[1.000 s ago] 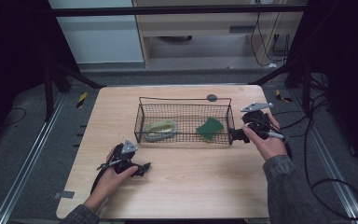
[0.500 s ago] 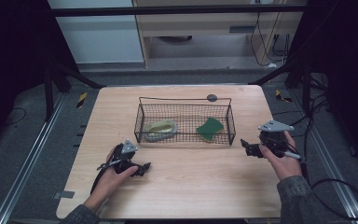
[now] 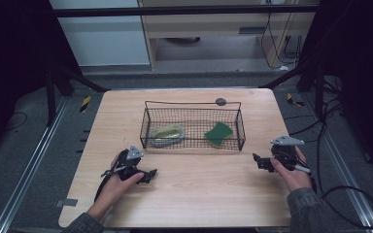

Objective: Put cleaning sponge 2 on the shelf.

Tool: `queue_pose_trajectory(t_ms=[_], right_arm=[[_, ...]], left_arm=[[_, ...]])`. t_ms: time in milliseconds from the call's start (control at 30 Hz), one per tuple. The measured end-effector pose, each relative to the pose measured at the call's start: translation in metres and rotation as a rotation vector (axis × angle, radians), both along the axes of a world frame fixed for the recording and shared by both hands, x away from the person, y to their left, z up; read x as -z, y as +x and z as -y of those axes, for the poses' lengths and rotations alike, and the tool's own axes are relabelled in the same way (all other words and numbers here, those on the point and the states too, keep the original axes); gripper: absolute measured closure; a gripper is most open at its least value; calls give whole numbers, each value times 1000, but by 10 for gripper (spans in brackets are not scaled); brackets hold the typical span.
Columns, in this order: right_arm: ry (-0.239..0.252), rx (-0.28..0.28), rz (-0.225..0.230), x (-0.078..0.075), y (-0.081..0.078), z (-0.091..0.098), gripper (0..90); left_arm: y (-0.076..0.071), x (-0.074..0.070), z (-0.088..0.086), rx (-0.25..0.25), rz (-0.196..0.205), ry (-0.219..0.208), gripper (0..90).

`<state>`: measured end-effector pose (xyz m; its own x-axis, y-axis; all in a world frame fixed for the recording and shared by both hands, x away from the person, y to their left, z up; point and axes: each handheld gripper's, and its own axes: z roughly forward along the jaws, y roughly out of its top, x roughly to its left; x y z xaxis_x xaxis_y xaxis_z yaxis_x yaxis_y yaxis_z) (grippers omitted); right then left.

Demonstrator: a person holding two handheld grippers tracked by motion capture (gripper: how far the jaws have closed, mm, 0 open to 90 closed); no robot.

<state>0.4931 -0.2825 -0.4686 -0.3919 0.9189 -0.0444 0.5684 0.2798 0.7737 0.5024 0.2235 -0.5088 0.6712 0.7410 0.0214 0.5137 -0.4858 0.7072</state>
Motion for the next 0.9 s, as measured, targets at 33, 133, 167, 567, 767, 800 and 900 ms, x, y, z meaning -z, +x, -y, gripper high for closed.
queue_pose_trajectory(t_ms=[33,133,167,567,767,800,900], right_arm=[[-1,1,-4,2,1,0,69],[2,10,-32,12,5,0,70],[-4,12,-42,15,6,0,72],[24,69,-71,41,20,3,80],[36,90,-70,43,24,5,66],[32,91,-69,43,25,5,66],[26,93,-69,43,25,4,65]], left_arm=[[0,0,0,0,0,0,0],[0,0,0,0,0,0,0],[0,0,0,0,0,0,0],[0,0,0,-2,1,-3,0],[0,0,0,-1,1,-2,0],[0,0,0,-1,1,-2,0],[1,0,1,-2,1,-2,0]])
